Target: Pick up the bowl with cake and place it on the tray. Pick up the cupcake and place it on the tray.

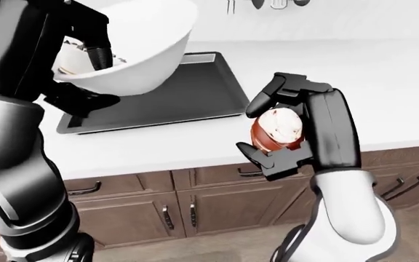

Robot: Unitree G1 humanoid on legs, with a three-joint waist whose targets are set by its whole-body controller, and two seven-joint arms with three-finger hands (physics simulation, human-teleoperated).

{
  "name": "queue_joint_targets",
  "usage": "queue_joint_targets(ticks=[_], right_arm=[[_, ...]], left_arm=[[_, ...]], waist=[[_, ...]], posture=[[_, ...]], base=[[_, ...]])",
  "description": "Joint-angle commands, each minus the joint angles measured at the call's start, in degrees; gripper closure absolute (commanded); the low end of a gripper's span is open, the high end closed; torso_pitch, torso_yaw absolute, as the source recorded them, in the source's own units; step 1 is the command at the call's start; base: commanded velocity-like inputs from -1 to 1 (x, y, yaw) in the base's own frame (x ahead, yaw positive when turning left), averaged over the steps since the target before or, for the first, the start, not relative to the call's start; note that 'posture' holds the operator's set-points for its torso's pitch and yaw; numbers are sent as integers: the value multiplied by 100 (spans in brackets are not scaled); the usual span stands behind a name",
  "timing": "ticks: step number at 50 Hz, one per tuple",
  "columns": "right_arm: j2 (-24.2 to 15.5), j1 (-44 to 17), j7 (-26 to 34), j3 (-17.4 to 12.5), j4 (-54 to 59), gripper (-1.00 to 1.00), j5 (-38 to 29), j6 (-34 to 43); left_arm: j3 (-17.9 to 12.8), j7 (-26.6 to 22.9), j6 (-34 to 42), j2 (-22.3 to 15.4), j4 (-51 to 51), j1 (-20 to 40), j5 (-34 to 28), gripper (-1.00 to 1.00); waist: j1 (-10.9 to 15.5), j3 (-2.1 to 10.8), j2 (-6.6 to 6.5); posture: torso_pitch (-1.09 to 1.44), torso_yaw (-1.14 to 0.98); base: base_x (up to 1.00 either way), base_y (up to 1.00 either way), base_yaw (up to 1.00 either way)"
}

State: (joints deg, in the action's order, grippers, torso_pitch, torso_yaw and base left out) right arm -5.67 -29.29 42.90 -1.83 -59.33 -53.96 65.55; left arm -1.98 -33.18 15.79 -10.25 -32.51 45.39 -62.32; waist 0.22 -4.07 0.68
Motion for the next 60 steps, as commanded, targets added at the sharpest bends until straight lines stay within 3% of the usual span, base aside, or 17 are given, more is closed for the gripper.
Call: queue_joint_targets(ticks=[1,2,6,9,10,13,19,23,24,32,41,42,47,52,56,57,60], right_arm=[[2,-108,68,-41,-68,100,-139,-114],[31,-50,62,-44,-68,100,-127,-156],[123,-3,111,-79,-68,100,-148,-222],[59,-17,72,-78,-68,100,-100,-155],[54,-14,63,-82,-68,100,-88,-147],[59,-53,128,-111,-68,100,-148,-130],[69,-176,339,-201,-68,100,-331,-71],[-1,-343,519,-341,-68,100,-395,10],[0,-362,539,-379,-68,100,-388,7],[-277,-656,698,-391,-68,100,-486,300],[-934,-1018,398,-414,12,100,32,921],[-1005,-1067,367,-426,21,100,101,990],[-1272,-1197,223,-432,9,100,355,1245],[-1331,-1133,58,-436,-54,100,541,1290],[-1355,-1113,-43,-418,-67,100,641,1315],[-1342,-1090,-92,-444,-68,100,692,1286],[-1357,-1053,-196,-477,-68,100,838,1261]], left_arm=[[-38,145,-56,-18,-136,193,-14,100],[-37,133,-51,-18,-146,201,-17,100],[-26,150,-76,-8,-140,178,-18,100],[-30,151,-84,-8,-130,183,-18,100],[-32,146,-82,-9,-130,191,-17,100],[-33,109,-61,-11,-151,213,-28,100],[-7,86,-76,3,-151,223,-52,100],[-4,50,-68,14,-133,286,-78,100],[-3,43,-65,15,-123,304,-86,100],[-3,83,-110,11,-21,359,-85,100],[5,141,-182,-15,179,515,-86,100],[18,113,-170,-8,178,553,-103,100],[18,88,-165,-4,211,637,-115,100],[9,74,-144,2,155,605,-116,100],[5,108,-161,2,153,561,-96,100],[4,112,-164,-2,155,554,-92,100],[-15,99,-149,-24,160,592,-81,100]], waist=[[-11,126,-63],[3,235,-101],[66,255,21],[65,269,369],[55,262,194],[138,254,267],[46,174,-52],[-71,296,-460],[-75,175,-219],[-72,203,-66],[-60,190,-81],[-58,348,-114],[25,83,-83],[43,94,-153],[7,115,-453],[20,148,-293],[16,132,-371]], posture=[[0,0],[0,0],[0,0],[0,0],[0,0],[0,0],[0,0],[0,0],[0,0],[0,0],[0,0],[0,0],[0,0],[0,0],[0,0],[0,0],[0,0]], base=[[0,0,0],[0,0,5],[0,0,66],[0,0,85],[0,0,86],[0,0,86],[0,0,76],[0,0,4],[0,0,0],[0,0,0],[0,0,0],[17,0,0],[27,0,0],[32,0,0],[31,0,0],[32,0,0],[32,0,0]])
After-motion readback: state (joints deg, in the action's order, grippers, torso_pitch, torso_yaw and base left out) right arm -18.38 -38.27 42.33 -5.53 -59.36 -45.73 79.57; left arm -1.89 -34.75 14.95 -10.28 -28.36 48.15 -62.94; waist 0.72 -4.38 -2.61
